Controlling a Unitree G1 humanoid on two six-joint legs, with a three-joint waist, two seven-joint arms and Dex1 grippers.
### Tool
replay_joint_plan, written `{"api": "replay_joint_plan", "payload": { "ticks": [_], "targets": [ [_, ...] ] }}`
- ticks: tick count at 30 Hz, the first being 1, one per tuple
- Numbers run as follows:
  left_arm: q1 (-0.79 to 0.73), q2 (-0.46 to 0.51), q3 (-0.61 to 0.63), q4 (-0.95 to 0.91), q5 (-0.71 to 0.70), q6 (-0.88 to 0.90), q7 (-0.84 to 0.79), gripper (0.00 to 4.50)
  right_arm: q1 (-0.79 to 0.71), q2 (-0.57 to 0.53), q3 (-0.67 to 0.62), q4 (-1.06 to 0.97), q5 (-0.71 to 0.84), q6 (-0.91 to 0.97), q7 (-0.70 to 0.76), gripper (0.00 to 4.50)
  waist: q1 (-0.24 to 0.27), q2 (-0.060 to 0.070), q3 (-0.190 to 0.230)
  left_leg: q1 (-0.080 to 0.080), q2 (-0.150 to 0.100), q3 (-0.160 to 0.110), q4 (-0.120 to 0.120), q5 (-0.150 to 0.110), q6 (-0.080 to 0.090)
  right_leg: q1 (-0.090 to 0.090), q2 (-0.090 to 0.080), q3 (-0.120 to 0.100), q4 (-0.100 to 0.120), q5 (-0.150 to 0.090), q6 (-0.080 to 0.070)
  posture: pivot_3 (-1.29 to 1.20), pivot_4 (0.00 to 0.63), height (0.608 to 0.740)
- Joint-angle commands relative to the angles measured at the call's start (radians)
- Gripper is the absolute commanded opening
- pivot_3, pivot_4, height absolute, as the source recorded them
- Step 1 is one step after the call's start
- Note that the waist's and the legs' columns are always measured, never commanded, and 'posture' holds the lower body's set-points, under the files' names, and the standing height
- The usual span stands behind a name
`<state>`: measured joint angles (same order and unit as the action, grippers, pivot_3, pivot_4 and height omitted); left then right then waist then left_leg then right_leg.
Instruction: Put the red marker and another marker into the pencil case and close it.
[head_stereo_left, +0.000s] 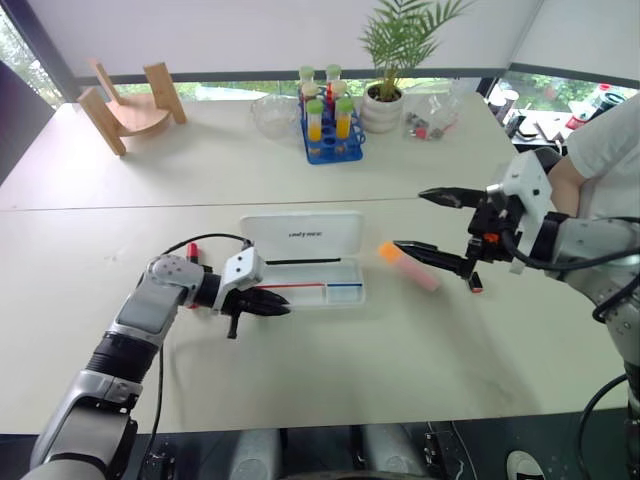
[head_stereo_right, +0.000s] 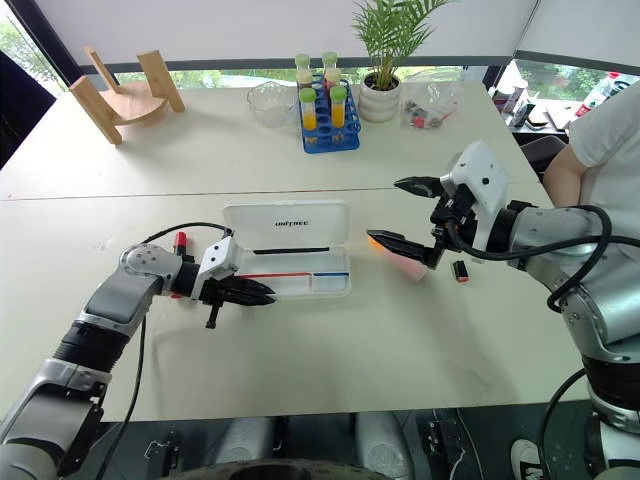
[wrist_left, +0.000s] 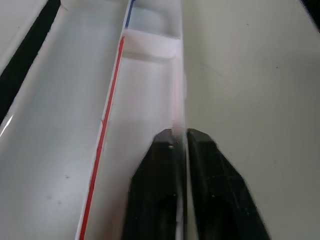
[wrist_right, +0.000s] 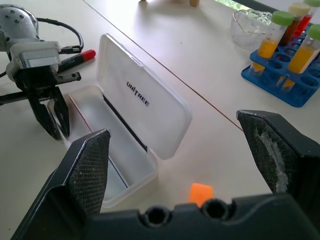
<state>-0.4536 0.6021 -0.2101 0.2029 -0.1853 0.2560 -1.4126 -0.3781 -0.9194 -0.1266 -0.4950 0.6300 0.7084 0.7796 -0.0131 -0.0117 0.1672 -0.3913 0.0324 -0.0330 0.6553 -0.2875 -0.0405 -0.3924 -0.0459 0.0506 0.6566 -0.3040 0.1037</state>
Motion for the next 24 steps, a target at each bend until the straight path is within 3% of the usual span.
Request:
{"api": "replay_joint_plan", "payload": {
  "ticks": [1,5,11,17,24],
  "targets": [
    [0.004,0.02,0.011,-0.016,-0.012,0.007,0.01,2.41,-0.002,0.009,-0.021,-0.01,-0.006,-0.025,0.008,4.5,0.0,0.0,0.0,0.0,0.0,0.0,0.0,0.0,0.0,0.0,0.0,0.0,0.0,0.0,0.0,0.0,0.15,0.74],
    [0.02,0.028,0.036,-0.067,-0.041,0.003,0.03,4.45,0.002,0.013,-0.024,-0.009,-0.007,-0.029,0.012,4.5,0.0,0.0,0.0,0.0,0.0,0.0,0.0,0.0,0.0,0.0,0.0,0.0,0.0,0.0,0.0,0.0,0.15,0.74],
    [0.075,0.048,0.105,-0.228,-0.125,0.051,0.085,4.49,-0.001,0.019,-0.017,0.0,-0.013,-0.035,0.02,4.5,0.0,0.0,0.0,0.0,0.0,0.0,0.0,0.0,0.0,0.0,0.0,0.0,0.0,0.0,0.0,0.0,0.15,0.74],
    [0.144,0.132,0.25,-0.49,-0.335,0.265,0.132,4.49,-0.026,0.033,0.007,0.024,-0.029,-0.049,0.037,4.5,-0.003,0.0,0.0,0.0,0.001,0.0,0.0,0.0,0.0,-0.001,0.0,0.0,0.0,0.0,0.0,0.0,0.15,0.74],
    [0.195,0.265,0.501,-0.459,-0.384,0.434,0.319,4.49,-0.041,0.033,0.004,0.035,-0.031,-0.049,0.058,4.5,-0.003,0.0,0.001,0.0,0.001,0.0,-0.001,0.0,0.0,-0.001,0.0,0.0,0.001,0.0,0.0,0.0,0.15,0.74]
  ]
}}
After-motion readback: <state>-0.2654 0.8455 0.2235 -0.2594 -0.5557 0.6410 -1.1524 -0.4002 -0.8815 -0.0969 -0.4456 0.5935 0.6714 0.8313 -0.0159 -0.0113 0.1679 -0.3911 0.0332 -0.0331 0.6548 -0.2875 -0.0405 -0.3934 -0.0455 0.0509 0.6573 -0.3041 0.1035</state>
